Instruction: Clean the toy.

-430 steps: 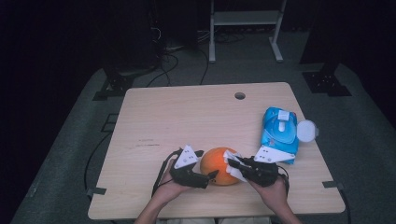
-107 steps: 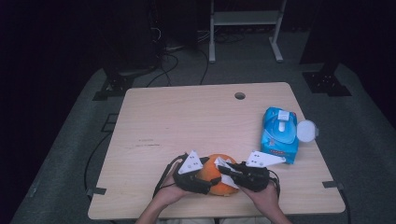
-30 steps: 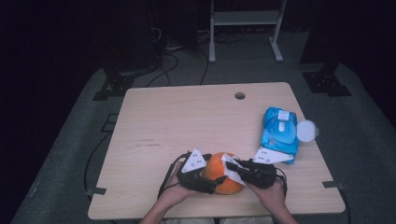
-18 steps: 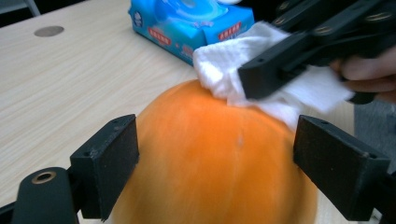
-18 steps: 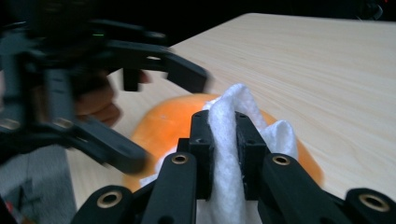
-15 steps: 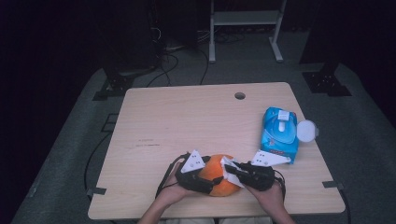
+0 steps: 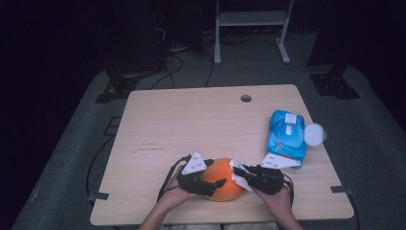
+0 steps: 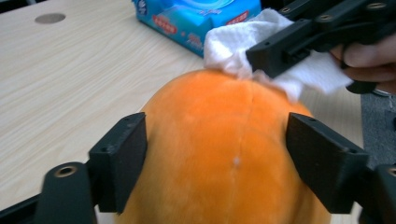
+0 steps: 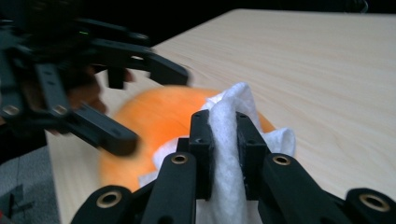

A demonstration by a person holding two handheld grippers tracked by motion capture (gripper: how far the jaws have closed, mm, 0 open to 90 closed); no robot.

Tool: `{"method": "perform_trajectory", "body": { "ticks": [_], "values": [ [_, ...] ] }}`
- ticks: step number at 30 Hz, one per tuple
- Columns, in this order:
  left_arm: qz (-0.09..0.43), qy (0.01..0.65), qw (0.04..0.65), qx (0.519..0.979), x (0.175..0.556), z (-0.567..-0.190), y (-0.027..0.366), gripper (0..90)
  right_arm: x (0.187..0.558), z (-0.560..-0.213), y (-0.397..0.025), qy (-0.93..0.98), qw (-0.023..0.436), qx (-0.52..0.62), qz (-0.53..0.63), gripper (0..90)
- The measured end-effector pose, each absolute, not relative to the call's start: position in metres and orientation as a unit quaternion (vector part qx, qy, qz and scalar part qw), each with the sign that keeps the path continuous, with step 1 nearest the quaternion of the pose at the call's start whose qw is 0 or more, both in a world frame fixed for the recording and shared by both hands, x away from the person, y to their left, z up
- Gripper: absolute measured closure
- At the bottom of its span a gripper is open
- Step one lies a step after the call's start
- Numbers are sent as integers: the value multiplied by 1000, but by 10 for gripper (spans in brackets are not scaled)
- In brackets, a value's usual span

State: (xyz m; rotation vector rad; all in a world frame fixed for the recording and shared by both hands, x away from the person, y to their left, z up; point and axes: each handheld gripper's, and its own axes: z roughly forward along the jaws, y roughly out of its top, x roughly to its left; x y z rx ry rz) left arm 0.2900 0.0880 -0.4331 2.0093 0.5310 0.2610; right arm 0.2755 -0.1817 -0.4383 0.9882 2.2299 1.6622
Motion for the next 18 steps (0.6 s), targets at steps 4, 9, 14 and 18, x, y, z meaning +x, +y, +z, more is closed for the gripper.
{"method": "perform_trajectory", "body": {
  "ticks": [4, 9, 14, 18],
  "values": [
    [91, 239, 509, 822, 296, -436, 99, 232, 284, -450, -194, 750, 94, 369, 541, 792],
    [89, 240, 510, 821, 297, -438, 100, 232, 276, -437, -185, 741, 84, 339, 574, 792],
    [83, 245, 514, 818, 297, -438, 103, 230, 281, -447, -189, 742, 73, 353, 565, 793],
    [91, 235, 508, 824, 294, -437, 97, 221, 286, -455, -194, 738, 63, 375, 558, 794]
  ]
}}
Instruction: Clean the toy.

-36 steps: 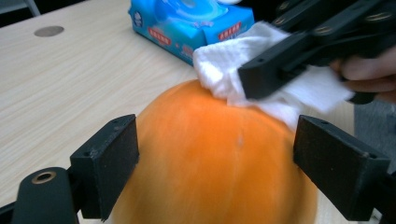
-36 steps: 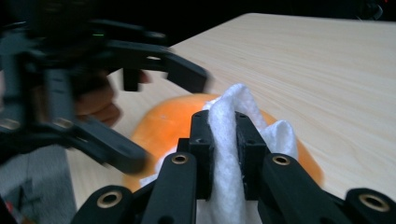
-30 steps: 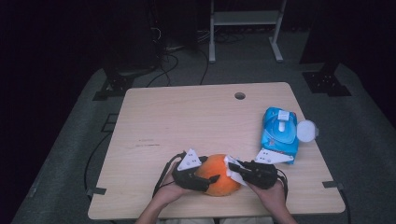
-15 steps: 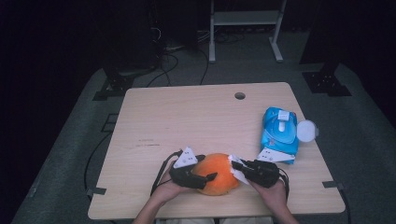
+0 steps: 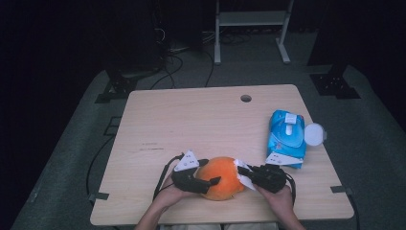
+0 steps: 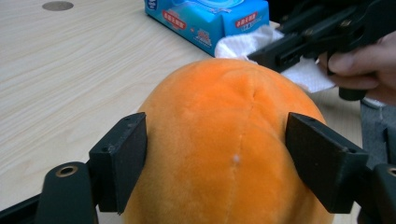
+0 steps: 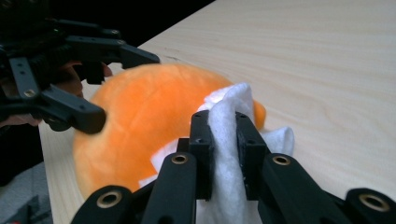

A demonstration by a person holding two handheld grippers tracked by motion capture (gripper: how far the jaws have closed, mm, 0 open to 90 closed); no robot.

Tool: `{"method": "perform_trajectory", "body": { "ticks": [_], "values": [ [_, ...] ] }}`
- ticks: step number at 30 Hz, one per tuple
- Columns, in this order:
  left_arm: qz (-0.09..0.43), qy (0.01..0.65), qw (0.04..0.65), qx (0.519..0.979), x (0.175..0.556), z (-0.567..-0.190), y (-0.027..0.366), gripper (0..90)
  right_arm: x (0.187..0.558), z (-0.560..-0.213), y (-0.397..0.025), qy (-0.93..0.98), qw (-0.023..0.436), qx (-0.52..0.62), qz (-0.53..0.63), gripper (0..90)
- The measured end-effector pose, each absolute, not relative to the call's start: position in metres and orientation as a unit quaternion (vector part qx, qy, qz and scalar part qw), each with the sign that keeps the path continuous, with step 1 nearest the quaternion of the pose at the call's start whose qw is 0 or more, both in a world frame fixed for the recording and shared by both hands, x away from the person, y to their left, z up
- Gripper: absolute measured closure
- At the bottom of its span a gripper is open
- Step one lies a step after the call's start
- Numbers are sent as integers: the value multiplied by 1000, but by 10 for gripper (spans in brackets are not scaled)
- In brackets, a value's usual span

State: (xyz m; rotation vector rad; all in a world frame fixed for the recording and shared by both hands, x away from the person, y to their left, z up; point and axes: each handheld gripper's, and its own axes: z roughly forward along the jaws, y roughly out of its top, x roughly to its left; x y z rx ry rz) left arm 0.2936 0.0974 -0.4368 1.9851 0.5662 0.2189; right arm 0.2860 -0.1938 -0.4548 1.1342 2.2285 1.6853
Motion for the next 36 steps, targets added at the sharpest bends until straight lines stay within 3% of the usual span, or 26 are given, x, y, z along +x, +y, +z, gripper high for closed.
{"method": "perform_trajectory", "body": {
  "ticks": [5, 10, 14, 16, 17, 21, 22, 25, 30, 34, 36],
  "values": [
    [95, 195, 505, 836, 283, -436, 84, 229, 278, -432, -184, 730, 60, 332, 595, 793],
    [87, 174, 504, 842, 281, -429, 84, 225, 284, -447, -190, 735, 61, 362, 571, 789],
    [83, 218, 498, 835, 290, -429, 87, 86, 284, -447, -193, 737, 69, 367, 564, 790],
    [62, 238, 493, 835, 295, -434, 88, 81, 282, -442, -187, 740, 66, 350, 570, 790],
    [49, 239, 491, 836, 296, -439, 88, 104, 281, -440, -185, 741, 64, 344, 572, 789],
    [110, 212, 491, 838, 288, -430, 81, 297, 277, -431, -177, 743, 68, 326, 581, 788],
    [155, 197, 493, 833, 282, -426, 74, 307, 276, -428, -174, 744, 70, 319, 583, 788],
    [173, 180, 484, 839, 279, -427, 70, 306, 275, -426, -172, 749, 82, 311, 579, 789],
    [145, 182, 486, 842, 278, -429, 78, 272, 282, -437, -184, 745, 86, 339, 568, 790],
    [75, 231, 507, 827, 291, -428, 86, 142, 282, -442, -189, 746, 87, 349, 561, 792],
    [70, 244, 504, 826, 293, -429, 86, 125, 277, -438, -183, 754, 90, 330, 561, 791]
  ]
}}
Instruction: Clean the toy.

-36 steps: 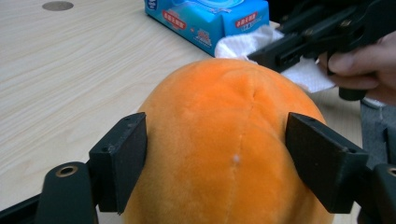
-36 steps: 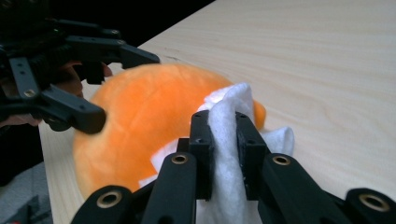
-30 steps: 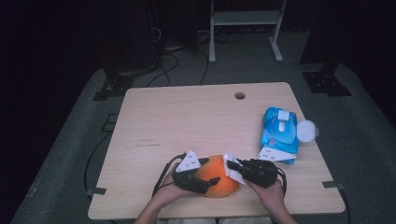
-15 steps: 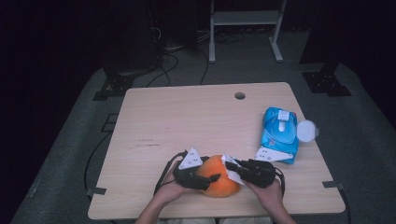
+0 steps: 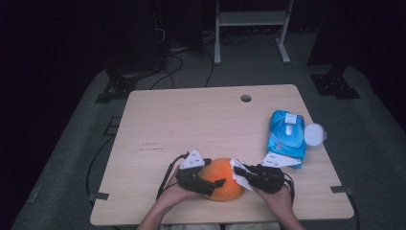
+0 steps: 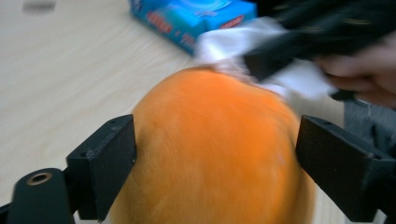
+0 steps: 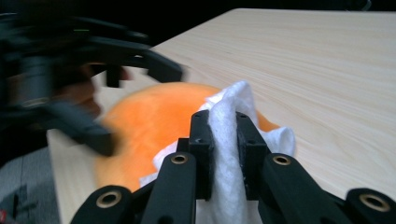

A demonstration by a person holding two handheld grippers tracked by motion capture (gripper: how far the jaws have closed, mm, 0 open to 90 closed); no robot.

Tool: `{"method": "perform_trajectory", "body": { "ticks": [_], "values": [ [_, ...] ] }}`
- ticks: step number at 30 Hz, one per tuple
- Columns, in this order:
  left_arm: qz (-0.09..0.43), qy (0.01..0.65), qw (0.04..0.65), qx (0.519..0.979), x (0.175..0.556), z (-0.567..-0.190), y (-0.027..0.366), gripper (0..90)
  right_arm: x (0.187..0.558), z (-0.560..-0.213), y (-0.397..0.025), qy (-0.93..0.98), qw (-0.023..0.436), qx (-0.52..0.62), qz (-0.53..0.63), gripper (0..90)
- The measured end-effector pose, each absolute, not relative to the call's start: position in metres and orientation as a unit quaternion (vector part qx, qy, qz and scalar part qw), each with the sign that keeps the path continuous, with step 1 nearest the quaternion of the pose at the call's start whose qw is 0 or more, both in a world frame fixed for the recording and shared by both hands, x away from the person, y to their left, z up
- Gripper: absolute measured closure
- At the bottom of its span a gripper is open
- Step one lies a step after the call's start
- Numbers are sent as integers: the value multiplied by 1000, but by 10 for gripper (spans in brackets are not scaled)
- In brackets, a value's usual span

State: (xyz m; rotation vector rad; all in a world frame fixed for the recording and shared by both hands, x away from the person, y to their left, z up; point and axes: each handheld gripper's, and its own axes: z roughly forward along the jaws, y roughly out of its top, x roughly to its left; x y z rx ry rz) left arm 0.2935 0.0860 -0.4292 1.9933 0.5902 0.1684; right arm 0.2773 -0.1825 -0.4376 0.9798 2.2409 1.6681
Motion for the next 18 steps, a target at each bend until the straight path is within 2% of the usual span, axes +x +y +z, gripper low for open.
{"method": "perform_trajectory", "body": {
  "ticks": [2, 5, 6, 8, 10, 12, 17, 18],
  "values": [
    [62, 260, 498, 825, 296, -435, 85, 148, 273, -434, -176, 760, 93, 314, 561, 791],
    [115, 235, 495, 828, 288, -431, 80, 301, 272, -430, -168, 762, 91, 305, 564, 791],
    [115, 235, 495, 828, 288, -431, 80, 328, 273, -429, -167, 761, 91, 304, 566, 791],
    [175, 211, 502, 821, 281, -426, 71, 348, 274, -426, -167, 760, 98, 302, 567, 791],
    [187, 200, 500, 822, 279, -426, 68, 348, 275, -424, -170, 753, 101, 308, 572, 791],
    [171, 202, 502, 824, 280, -428, 71, 320, 278, -428, -174, 751, 95, 316, 572, 793],
    [109, 254, 505, 818, 294, -426, 85, 99, 273, -437, -168, 761, 90, 306, 565, 795],
    [85, 265, 499, 821, 298, -432, 86, 90, 271, -436, -166, 764, 92, 301, 563, 794]
  ]
}}
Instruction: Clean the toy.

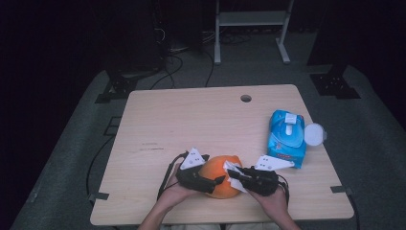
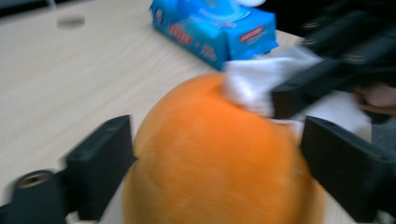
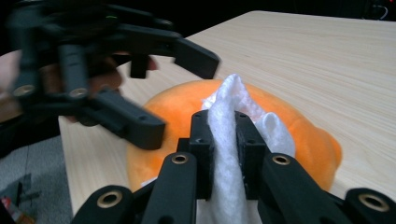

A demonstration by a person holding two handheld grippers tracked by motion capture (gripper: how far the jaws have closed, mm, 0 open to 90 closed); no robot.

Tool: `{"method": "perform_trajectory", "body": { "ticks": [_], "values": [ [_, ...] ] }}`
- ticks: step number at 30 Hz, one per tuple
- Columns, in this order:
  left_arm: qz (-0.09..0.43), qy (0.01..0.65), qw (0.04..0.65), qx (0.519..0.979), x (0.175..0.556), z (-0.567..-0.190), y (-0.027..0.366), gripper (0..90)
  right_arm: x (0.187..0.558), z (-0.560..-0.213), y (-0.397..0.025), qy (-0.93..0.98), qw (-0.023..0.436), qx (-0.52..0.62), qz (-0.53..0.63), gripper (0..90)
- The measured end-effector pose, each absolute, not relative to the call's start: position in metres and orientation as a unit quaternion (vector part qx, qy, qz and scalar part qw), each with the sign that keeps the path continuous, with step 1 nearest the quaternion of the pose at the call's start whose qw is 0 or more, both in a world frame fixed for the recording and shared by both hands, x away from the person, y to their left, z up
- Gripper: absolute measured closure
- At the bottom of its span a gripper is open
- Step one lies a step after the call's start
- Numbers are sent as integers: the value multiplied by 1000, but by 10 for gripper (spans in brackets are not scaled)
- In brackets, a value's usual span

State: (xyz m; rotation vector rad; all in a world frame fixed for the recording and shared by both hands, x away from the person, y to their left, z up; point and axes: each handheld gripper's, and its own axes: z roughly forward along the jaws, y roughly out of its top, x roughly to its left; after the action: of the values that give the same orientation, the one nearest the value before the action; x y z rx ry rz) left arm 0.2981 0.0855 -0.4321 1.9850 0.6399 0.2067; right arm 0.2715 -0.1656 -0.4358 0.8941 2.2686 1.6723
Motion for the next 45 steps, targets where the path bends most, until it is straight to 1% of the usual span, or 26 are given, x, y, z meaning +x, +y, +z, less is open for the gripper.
{"method": "perform_trajectory", "body": {
  "ticks": [1, 2, 3, 4, 6, 8, 9, 14, 15, 16, 17, 18, 19, 20, 21, 22, 23, 24, 25, 26, 28, 29, 35, 38, 42, 45],
  "values": [
    [75, 270, 496, 822, 299, -436, 85, 94, 271, -434, -164, 767, 92, 299, 560, 794],
    [79, 266, 495, 823, 299, -441, 85, 114, 271, -434, -165, 768, 92, 300, 559, 795],
    [87, 259, 493, 826, 297, -441, 85, 169, 273, -434, -167, 765, 94, 305, 560, 796],
    [87, 259, 493, 826, 297, -441, 85, 202, 273, -434, -167, 765, 94, 305, 560, 796],
    [100, 249, 484, 833, 293, -439, 86, 230, 280, -439, -178, 746, 85, 333, 571, 799],
    [100, 248, 487, 832, 292, -440, 86, 232, 282, -443, -184, 737, 84, 349, 573, 799],
    [97, 247, 489, 831, 292, -441, 88, 232, 287, -450, -193, 724, 65, 372, 577, 798],
    [101, 237, 486, 835, 290, -440, 89, 231, 287, -449, -195, 728, 72, 376, 569, 798],
    [96, 229, 494, 833, 292, -440, 93, 210, 283, -442, -189, 736, 82, 356, 570, 796],
    [96, 229, 494, 833, 292, -440, 93, 182, 283, -442, -189, 736, 82, 356, 570, 796],
    [83, 245, 502, 826, 299, -442, 98, 126, 279, -438, -184, 743, 82, 337, 573, 796],
    [83, 245, 502, 826, 299, -442, 98, 86, 279, -438, -184, 743, 82, 337, 573, 796],
    [50, 280, 500, 818, 307, -446, 100, 63, 280, -441, -183, 748, 81, 332, 569, 795],
    [50, 280, 500, 818, 307, -446, 100, 67, 280, -441, -183, 748, 81, 332, 569, 795],
    [38, 279, 500, 819, 307, -449, 96, 110, 283, -445, -186, 745, 78, 339, 569, 794],
    [38, 279, 500, 819, 307, -449, 96, 151, 285, -445, -187, 742, 75, 344, 571, 795],
    [53, 272, 495, 824, 305, -446, 93, 151, 285, -445, -187, 742, 75, 344, 571, 795],
    [76, 265, 490, 827, 302, -443, 91, 211, 287, -445, -188, 739, 72, 350, 572, 794],
    [120, 247, 492, 826, 296, -437, 85, 277, 286, -441, -188, 735, 78, 349, 576, 794],
    [155, 235, 496, 822, 291, -434, 82, 286, 285, -439, -188, 733, 79, 347, 580, 793],
    [194, 219, 492, 820, 286, -432, 78, 291, 283, -434, -187, 728, 85, 340, 589, 793],
    [199, 215, 489, 821, 285, -433, 77, 290, 284, -434, -188, 725, 86, 341, 592, 793],
    [188, 218, 484, 826, 281, -438, 85, 278, 291, -455, -198, 717, 71, 385, 577, 793],
    [187, 219, 485, 826, 279, -438, 85, 272, 292, -454, -199, 721, 78, 391, 567, 793],
    [188, 218, 486, 825, 279, -438, 83, 268, 294, -455, -201, 718, 77, 401, 564, 793],
    [190, 208, 487, 827, 277, -438, 82, 264, 289, -445, -198, 710, 87, 393, 578, 794]
  ]
}}
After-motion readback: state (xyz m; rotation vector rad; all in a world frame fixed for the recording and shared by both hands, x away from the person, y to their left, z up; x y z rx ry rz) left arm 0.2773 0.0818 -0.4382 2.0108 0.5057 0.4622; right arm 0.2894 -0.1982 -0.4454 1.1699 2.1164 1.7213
